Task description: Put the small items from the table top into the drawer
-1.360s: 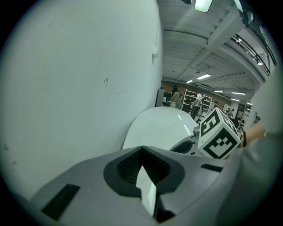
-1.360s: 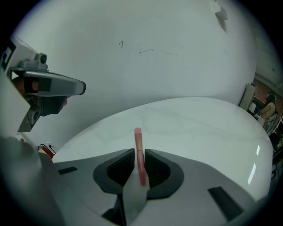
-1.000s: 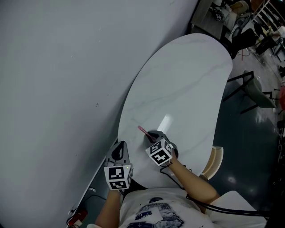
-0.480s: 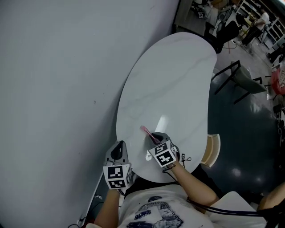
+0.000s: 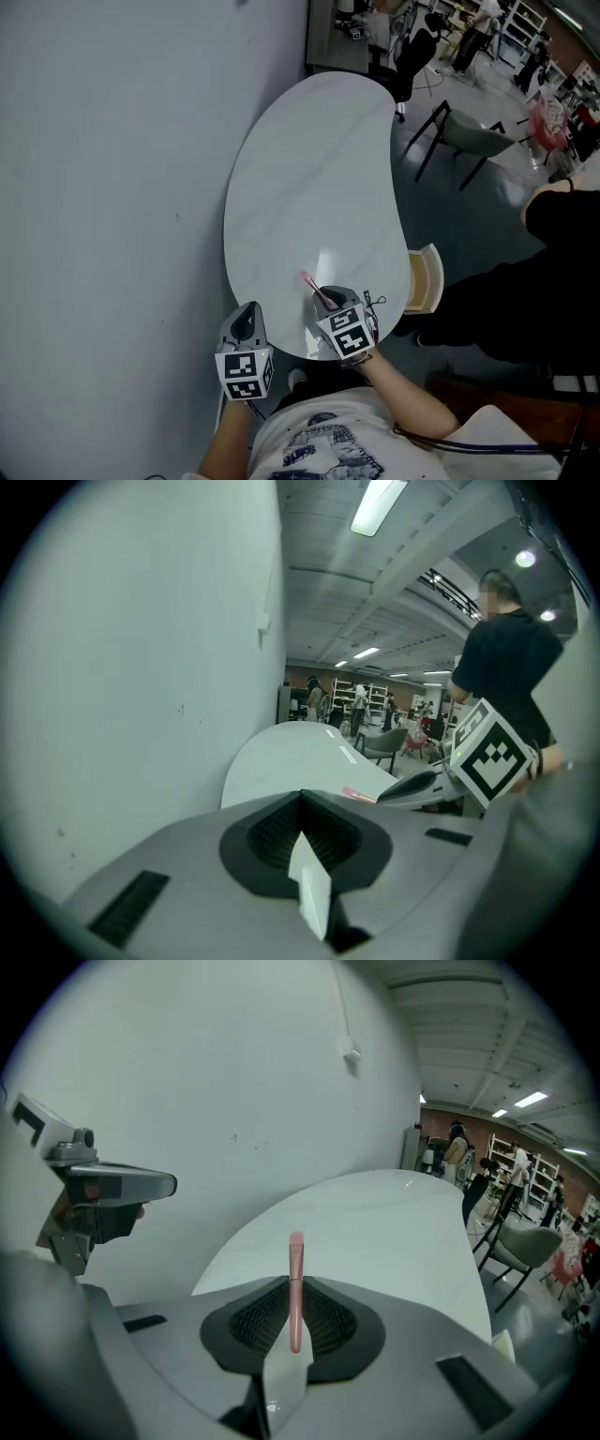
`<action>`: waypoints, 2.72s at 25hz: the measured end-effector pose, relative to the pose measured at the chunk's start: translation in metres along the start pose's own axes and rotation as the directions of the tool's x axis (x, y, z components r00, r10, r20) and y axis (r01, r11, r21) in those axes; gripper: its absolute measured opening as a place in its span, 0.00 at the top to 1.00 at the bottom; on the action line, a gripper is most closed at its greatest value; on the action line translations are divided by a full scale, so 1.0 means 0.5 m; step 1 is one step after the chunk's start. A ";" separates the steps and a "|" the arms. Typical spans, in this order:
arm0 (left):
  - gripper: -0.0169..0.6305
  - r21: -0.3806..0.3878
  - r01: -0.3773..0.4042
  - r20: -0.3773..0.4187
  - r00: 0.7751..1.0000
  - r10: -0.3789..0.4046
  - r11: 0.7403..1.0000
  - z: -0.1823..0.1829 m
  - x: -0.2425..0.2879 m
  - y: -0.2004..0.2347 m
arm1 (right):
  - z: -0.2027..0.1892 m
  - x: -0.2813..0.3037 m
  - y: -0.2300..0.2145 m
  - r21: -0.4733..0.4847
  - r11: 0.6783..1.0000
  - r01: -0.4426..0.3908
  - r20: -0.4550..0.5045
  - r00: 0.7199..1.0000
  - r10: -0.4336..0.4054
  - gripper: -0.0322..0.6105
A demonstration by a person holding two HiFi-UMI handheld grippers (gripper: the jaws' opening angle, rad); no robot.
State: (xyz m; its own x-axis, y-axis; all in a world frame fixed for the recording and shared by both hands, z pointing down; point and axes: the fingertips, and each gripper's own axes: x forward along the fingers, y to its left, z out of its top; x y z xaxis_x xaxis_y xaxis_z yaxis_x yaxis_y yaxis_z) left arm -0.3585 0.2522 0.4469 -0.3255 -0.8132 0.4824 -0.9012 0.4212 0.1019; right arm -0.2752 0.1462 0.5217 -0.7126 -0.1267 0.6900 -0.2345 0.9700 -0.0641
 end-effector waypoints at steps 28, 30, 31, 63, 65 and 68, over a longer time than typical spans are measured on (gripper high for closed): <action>0.94 0.166 0.252 -0.010 0.967 -0.254 0.953 -0.033 -0.021 -0.462 | -0.254 -0.396 -0.220 0.236 0.946 0.224 0.091 0.964 -0.251 0.86; 0.94 0.166 0.252 -0.013 0.967 -0.253 0.953 -0.032 -0.001 -0.517 | -0.278 -0.422 -0.268 0.242 0.944 0.224 0.090 0.964 -0.252 0.86; 0.94 0.169 0.254 -0.015 0.967 -0.255 0.952 -0.032 0.010 -0.544 | -0.290 -0.433 -0.293 0.246 0.943 0.224 0.091 0.963 -0.252 0.86; 0.94 0.216 0.233 -0.065 0.972 -0.224 0.948 -0.030 0.196 -0.931 | -0.461 -0.527 -0.625 0.287 0.949 0.132 0.091 0.982 -0.164 0.86; 0.94 0.213 0.232 -0.073 0.973 -0.221 0.949 -0.031 0.207 -0.925 | -0.461 -0.515 -0.627 0.294 0.947 0.128 0.085 0.984 -0.160 0.86; 0.94 0.201 0.233 -0.088 0.972 -0.220 0.951 -0.034 0.230 -0.917 | -0.462 -0.491 -0.635 0.310 0.942 0.126 0.071 0.985 -0.155 0.86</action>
State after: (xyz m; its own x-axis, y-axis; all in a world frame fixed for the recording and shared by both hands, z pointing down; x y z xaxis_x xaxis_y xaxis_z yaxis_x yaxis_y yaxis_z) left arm 0.0219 -0.0277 0.4704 -0.0931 -0.8472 0.5230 -0.9909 0.1301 0.0343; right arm 0.1269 -0.0827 0.5395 -0.7128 -0.2898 0.6387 -0.5156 0.8338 -0.1971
